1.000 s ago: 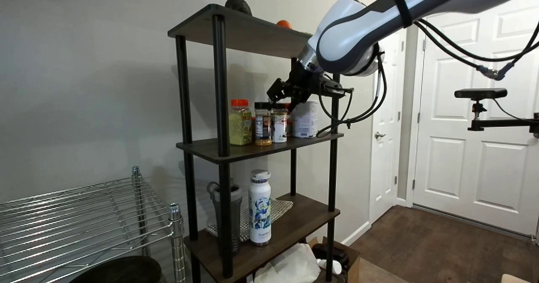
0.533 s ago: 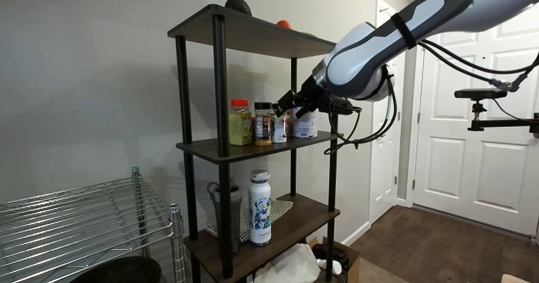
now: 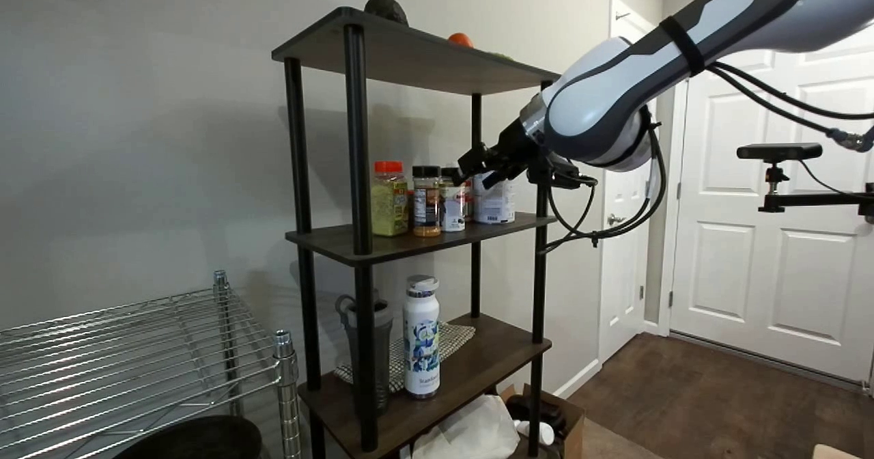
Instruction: Push the bottles aside, then move the small container to the top shelf
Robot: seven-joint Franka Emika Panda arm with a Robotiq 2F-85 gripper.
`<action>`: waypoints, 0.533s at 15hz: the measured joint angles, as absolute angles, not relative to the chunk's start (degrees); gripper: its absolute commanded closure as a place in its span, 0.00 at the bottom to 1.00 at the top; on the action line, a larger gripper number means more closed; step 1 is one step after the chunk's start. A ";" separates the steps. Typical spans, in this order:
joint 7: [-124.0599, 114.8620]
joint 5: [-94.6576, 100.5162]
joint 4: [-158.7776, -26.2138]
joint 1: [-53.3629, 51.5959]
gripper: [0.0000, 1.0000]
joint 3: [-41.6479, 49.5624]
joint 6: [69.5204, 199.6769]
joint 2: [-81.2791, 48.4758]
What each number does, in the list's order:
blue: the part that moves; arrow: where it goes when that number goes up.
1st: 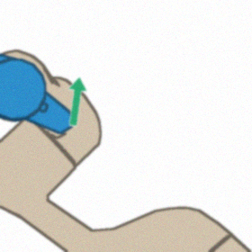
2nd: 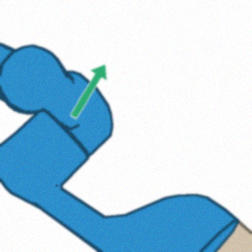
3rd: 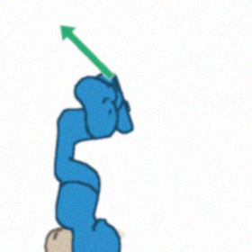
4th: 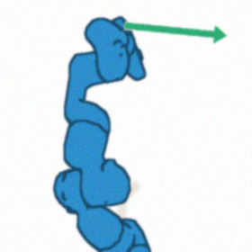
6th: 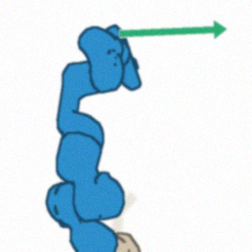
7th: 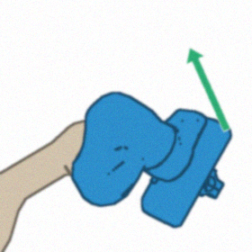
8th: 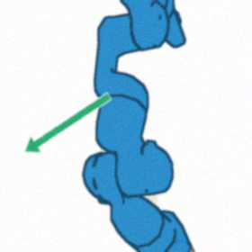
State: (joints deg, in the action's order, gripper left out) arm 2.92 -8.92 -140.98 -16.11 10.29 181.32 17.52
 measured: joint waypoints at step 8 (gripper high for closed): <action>3.02 -8.50 -143.85 -18.89 0.84 13.41 181.28 19.23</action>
State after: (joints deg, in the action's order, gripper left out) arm 3.02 -8.50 -143.85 -18.89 13.41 181.28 19.23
